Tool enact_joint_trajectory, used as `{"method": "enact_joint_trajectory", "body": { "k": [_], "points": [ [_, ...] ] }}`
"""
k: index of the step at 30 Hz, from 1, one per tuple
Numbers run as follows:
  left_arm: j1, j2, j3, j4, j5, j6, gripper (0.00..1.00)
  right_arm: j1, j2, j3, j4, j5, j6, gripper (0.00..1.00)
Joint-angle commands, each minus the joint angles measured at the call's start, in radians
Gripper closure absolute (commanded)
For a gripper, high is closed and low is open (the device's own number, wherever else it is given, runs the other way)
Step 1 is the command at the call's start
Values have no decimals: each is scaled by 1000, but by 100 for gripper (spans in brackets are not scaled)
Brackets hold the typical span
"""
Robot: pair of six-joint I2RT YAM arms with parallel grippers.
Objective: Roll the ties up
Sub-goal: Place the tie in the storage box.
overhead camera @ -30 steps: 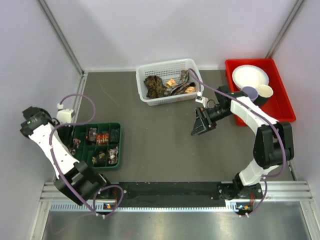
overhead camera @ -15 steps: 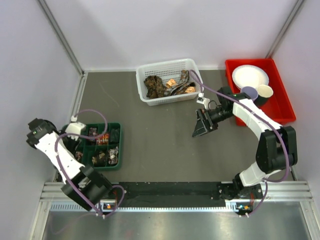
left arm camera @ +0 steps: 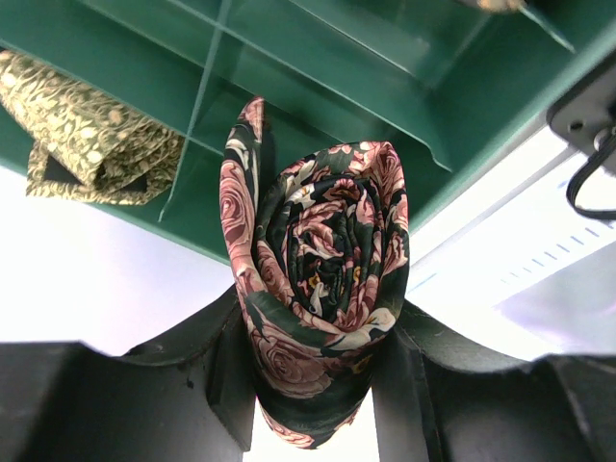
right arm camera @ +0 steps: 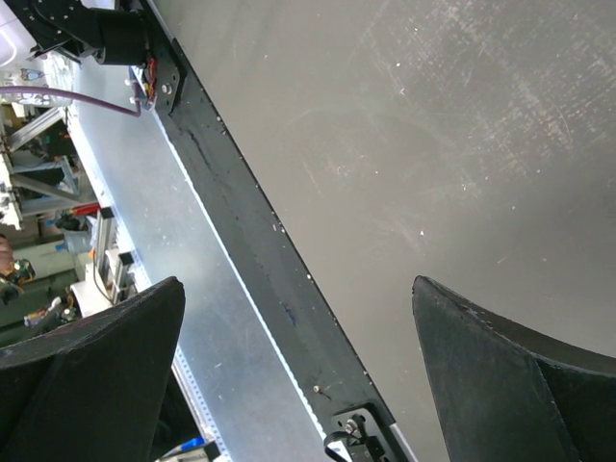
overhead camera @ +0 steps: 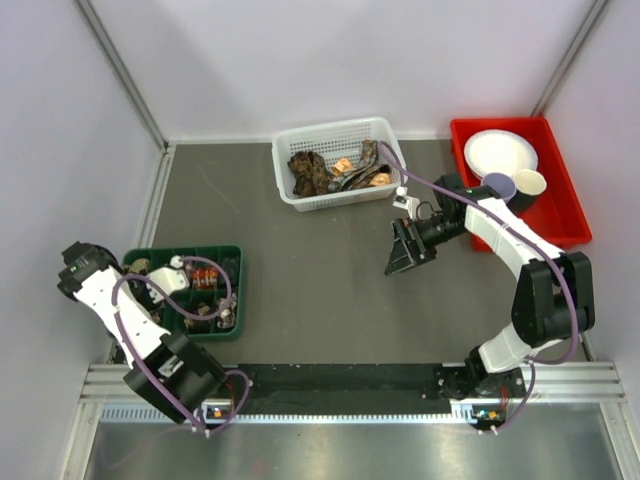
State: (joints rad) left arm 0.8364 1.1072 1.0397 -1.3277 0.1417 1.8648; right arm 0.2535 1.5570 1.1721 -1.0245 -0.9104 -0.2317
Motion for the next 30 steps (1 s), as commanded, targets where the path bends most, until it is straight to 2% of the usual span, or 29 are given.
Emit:
{"method": "enact_joint_trajectory", "body": {
  "k": [1, 10, 21, 30],
  "points": [
    [6, -21, -26, -182, -17, 379, 100, 9, -15, 8, 27, 2, 0, 1],
    [6, 46, -52, -180, -106, 490, 100, 12, -6, 1, 29, 15, 2, 1],
    [4, 134, -90, -174, -50, 520, 100, 15, 17, 11, 32, 33, 9, 1],
    [4, 212, -98, -87, -1, 508, 100, 15, 15, 3, 37, 50, 12, 1]
  ]
}}
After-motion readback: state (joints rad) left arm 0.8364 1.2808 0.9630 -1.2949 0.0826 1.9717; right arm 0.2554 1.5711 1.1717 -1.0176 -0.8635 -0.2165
